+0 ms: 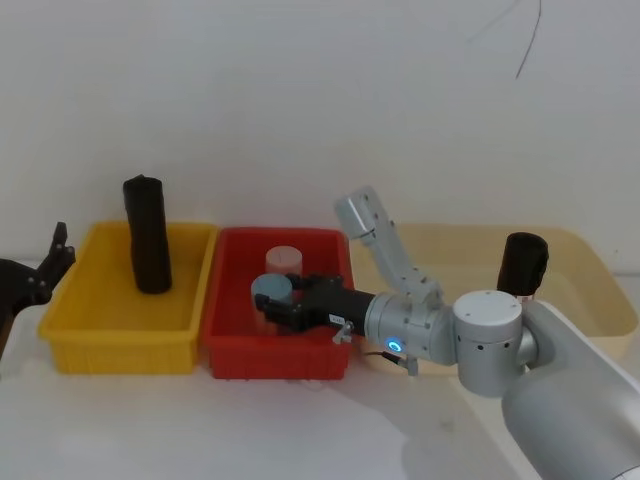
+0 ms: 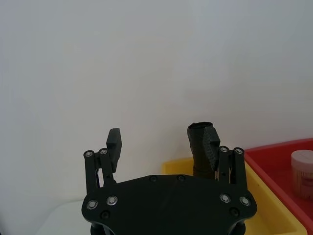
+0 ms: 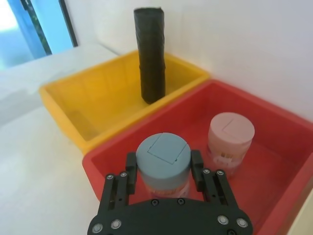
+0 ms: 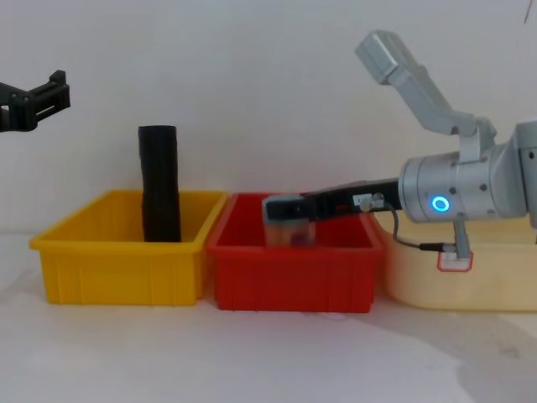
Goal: Pick up the garbage bag with the one hand and transfer it to the other hand.
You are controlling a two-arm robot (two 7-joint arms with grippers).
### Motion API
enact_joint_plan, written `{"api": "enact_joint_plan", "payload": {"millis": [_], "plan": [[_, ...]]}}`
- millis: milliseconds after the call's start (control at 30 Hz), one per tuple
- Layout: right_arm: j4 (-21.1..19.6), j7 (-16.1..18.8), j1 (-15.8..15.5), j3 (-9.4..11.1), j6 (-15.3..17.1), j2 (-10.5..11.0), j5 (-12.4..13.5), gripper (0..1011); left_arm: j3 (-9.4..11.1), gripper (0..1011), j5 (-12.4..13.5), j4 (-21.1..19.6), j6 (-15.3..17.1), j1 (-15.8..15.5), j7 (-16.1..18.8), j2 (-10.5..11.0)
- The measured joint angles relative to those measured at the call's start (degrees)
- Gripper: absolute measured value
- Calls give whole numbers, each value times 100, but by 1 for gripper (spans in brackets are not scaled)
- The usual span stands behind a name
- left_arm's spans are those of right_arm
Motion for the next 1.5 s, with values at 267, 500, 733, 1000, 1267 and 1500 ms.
{"api": "enact_joint_plan", "payload": {"millis": [267,500,733,1000,1267,1500], "plan": [[-319,-27,-105,87,-14,61,133,644,0,1001,0,0,0,0,0,0],[-651,-89,-199,184,-40,156,229,644,0,1001,0,0,0,0,-1,0],[-1174,-233,-362,397,-82,360,357,644,0,1001,0,0,0,0,-1,0],[-1656,-547,-580,683,-86,598,441,644,0,1001,0,0,0,0,-1,0],[-1930,-918,-803,926,-51,815,463,644,0,1001,0,1,0,0,-1,0],[-1984,-1261,-1014,1066,-47,974,369,647,0,1001,0,0,0,0,-1,0]]}}
